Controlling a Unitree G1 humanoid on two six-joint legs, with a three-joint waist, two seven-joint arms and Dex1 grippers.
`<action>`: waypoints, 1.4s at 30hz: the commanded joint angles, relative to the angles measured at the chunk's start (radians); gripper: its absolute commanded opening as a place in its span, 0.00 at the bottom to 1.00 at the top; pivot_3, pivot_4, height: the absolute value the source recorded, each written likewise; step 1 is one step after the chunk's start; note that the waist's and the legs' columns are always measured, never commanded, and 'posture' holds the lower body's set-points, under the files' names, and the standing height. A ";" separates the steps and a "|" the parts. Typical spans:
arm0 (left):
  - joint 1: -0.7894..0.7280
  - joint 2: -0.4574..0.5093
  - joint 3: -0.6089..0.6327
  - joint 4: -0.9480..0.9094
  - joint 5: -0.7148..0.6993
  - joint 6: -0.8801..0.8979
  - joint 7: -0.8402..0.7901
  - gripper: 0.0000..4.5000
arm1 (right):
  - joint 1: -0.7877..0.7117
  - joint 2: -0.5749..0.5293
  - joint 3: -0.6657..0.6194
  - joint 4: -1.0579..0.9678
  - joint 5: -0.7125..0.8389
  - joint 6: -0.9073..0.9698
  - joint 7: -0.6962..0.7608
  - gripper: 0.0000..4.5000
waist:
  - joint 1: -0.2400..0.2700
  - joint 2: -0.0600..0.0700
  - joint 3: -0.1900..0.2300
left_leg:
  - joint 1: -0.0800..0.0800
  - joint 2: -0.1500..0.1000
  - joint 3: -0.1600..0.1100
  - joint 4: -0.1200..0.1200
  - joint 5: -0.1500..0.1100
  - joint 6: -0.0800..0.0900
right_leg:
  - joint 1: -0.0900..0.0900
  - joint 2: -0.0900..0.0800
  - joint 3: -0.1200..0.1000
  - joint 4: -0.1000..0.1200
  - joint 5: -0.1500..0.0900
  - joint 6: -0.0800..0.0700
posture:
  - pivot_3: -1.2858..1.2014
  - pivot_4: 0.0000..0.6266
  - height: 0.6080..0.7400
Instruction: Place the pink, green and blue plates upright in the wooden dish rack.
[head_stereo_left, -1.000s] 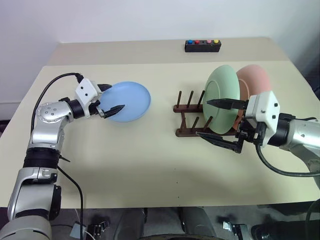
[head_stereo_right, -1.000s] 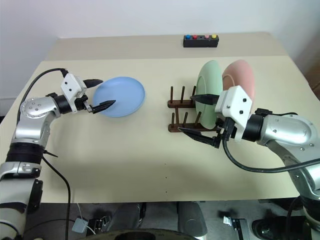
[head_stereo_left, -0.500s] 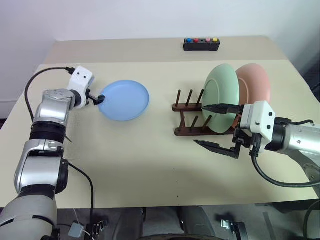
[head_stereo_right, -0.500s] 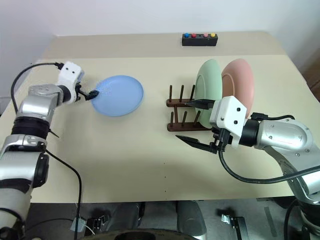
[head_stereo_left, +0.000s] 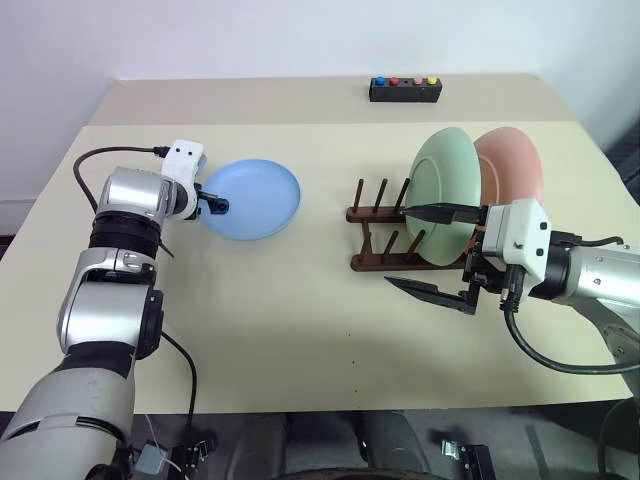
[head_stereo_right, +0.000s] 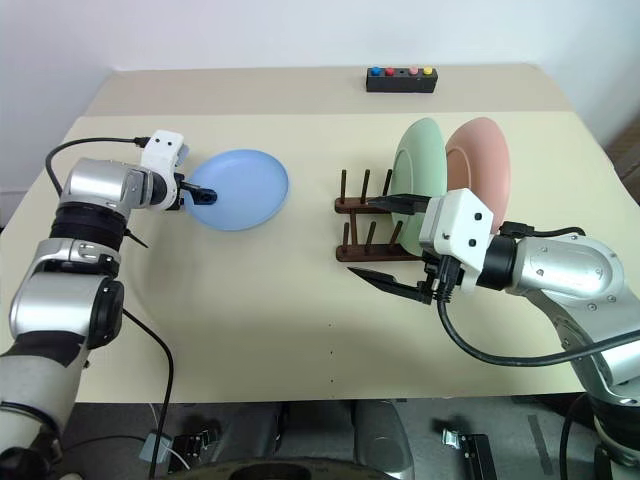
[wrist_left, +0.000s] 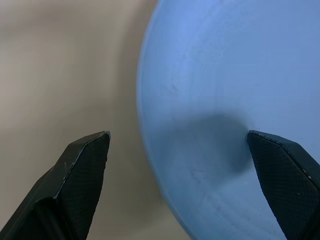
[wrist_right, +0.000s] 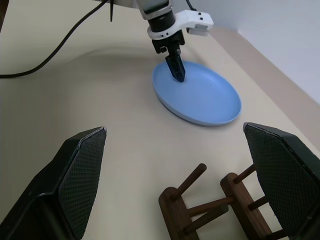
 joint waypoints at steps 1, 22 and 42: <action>-0.016 -0.005 0.022 0.033 0.003 -0.002 0.040 0.99 | -0.007 -0.001 -0.035 -0.023 0.029 -0.009 0.018 1.00 | 0.001 0.000 0.000 | 0.000 0.000 0.000 0.001 0.000 0.000 | 0.000 0.000 0.000 0.000 0.000 0.000 | 0.52 0.24 1.00; 0.006 -0.025 0.243 -0.010 -0.143 -0.066 0.122 0.00 | 0.007 -0.003 -0.051 -0.025 0.007 -0.017 0.024 1.00 | 0.004 0.000 0.000 | 0.000 -0.001 0.000 0.005 0.000 0.000 | 0.002 -0.001 0.000 0.003 0.001 0.001 | 0.52 0.24 1.00; 0.177 -0.228 0.413 -0.762 -0.468 -0.203 0.203 0.00 | -0.333 0.039 0.266 0.121 -0.528 -0.271 -0.070 1.00 | 0.006 0.000 0.000 | -0.001 -0.001 0.000 0.006 0.004 -0.006 | 0.000 -0.002 0.000 0.003 0.002 0.001 | 0.52 0.24 1.00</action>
